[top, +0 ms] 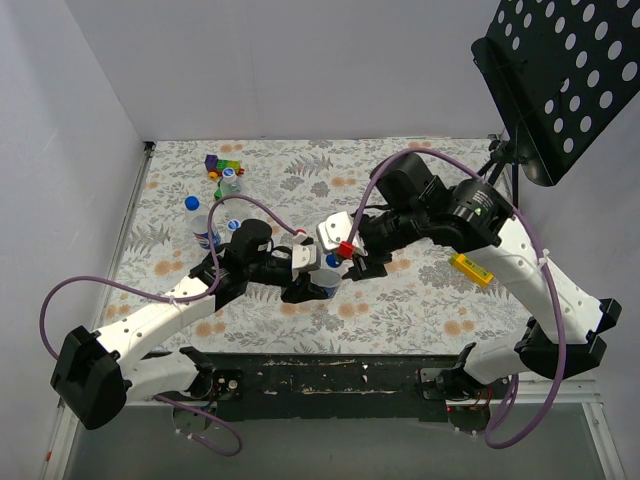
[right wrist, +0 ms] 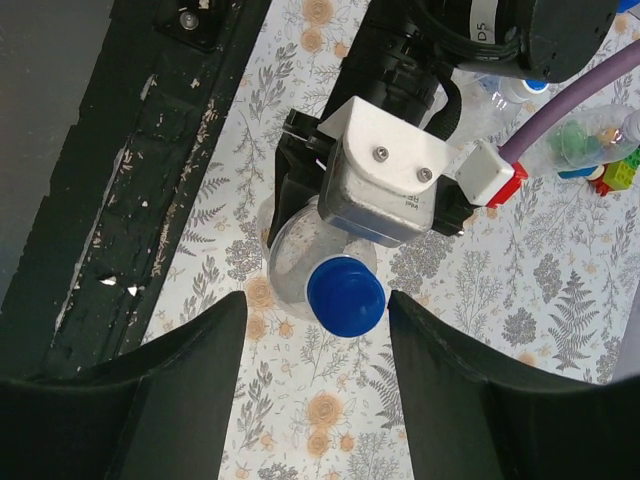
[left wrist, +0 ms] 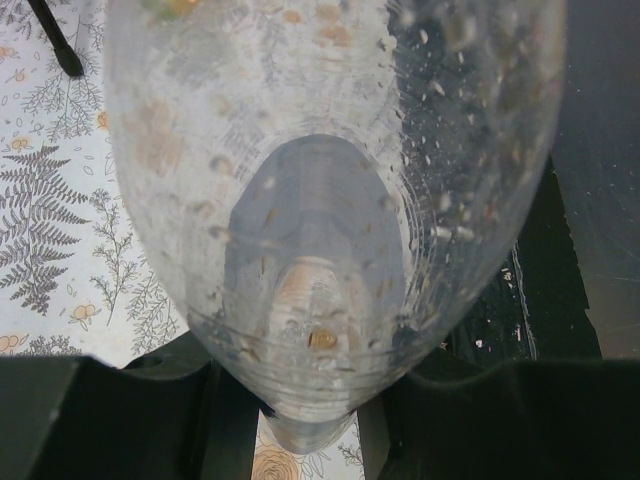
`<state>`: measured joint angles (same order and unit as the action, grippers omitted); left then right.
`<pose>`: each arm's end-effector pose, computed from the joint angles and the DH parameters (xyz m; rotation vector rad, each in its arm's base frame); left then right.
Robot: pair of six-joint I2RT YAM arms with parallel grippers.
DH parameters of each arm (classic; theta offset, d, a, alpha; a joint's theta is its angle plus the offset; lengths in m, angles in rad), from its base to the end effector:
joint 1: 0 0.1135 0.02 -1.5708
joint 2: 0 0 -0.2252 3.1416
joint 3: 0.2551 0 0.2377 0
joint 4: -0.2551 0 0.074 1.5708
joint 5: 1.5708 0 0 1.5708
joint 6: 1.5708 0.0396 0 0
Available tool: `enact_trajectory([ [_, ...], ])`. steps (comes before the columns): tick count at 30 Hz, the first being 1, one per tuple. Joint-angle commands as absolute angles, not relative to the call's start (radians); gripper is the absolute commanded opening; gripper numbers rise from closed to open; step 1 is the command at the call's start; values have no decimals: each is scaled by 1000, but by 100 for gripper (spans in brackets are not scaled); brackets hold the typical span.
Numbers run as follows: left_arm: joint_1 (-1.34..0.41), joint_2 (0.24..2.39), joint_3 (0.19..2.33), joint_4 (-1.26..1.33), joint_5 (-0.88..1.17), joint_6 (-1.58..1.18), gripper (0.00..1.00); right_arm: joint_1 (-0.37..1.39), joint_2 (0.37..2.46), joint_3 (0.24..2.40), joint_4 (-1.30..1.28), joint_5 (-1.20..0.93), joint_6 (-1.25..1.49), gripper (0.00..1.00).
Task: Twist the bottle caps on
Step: Screw the bottle cap onto the plastic bottle.
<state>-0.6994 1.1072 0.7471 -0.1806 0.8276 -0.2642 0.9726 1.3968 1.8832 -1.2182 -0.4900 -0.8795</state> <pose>0.1665 -0.1782 0.2381 1.0014 2.0149 -1.4225 0.1183 0.2066 0.4230 -1.9559 1.1557 0.6107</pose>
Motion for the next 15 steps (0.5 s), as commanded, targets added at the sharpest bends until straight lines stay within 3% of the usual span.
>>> enact_trajectory([
  [1, -696, 1086, 781, -189, 848, -245, 31, 971, 1414, 1942, -1232, -497, -946, 65],
  [11, -696, 1072, 779, -189, 848, -239, 30, 971, 1456, 1928, -1226, -463, -931, 57],
  [15, -698, 1066, 776, -189, 835, -235, 30, 971, 1462, 1921, -1210, -454, -902, 40],
])
